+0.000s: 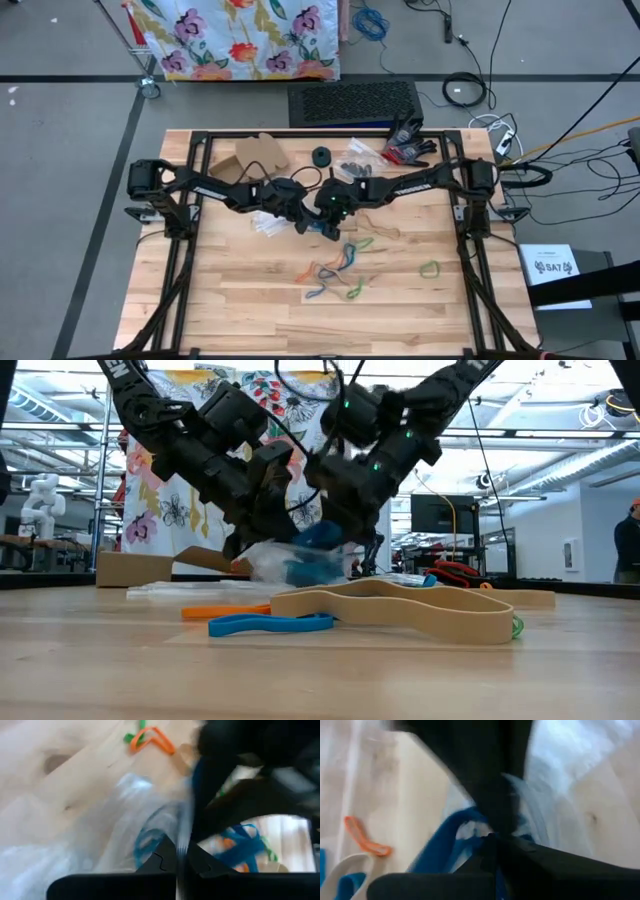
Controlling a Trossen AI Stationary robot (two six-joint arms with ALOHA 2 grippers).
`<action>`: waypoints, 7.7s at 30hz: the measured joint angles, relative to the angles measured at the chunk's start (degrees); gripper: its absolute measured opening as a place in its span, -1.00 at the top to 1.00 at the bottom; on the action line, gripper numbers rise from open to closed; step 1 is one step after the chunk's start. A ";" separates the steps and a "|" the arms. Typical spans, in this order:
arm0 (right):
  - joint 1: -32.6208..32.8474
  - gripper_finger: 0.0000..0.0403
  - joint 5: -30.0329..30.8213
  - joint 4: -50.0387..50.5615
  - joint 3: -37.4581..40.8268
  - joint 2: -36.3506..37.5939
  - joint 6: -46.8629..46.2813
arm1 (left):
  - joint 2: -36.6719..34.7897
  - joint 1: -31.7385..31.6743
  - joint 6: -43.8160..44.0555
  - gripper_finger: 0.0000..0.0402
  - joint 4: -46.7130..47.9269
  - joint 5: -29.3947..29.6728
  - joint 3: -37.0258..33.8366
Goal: Sort rubber bands
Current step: Put the blue rubber band into the transparent zip bag
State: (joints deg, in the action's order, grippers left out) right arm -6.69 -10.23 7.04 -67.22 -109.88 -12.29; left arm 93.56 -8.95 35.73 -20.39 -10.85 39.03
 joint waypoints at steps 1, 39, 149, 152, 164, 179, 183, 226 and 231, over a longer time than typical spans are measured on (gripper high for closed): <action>-0.28 1.00 -0.15 0.09 0.00 -0.43 -0.54 | 0.00 0.01 -0.02 1.00 -0.65 -0.09 0.00; -1.87 0.66 -3.37 0.52 -1.09 6.02 2.45 | 4.83 -0.75 -0.07 1.00 4.39 0.90 0.04; 1.23 1.00 9.14 22.02 -13.60 -1.24 3.16 | 4.28 -1.27 -1.62 1.00 6.15 -0.51 0.15; 2.72 1.00 10.00 21.63 -13.60 -0.09 6.77 | 4.28 -1.40 -1.62 1.00 6.14 -0.92 0.15; 7.37 0.99 5.37 22.24 -13.57 0.38 17.88 | 4.28 -2.60 -1.51 1.00 5.89 -2.60 0.13; 7.30 0.73 6.07 17.78 -13.49 -4.47 21.29 | 4.28 -2.56 0.04 1.00 5.89 -3.64 0.13; 6.65 0.64 6.24 17.72 -13.51 -4.45 22.76 | 4.28 -2.56 0.04 1.00 5.89 -3.69 0.13; 8.07 1.00 19.54 26.05 -13.46 4.14 22.49 | -7.14 -3.78 -4.55 1.00 1.68 -1.31 0.24; 7.26 1.00 -2.22 26.08 -13.53 8.00 23.70 | -11.42 -3.25 -5.02 1.00 3.45 -13.53 0.22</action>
State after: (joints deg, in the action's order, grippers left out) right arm 0.57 -12.45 33.12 -80.75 -101.88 11.41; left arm 82.14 -12.20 30.71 -16.94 -24.39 39.25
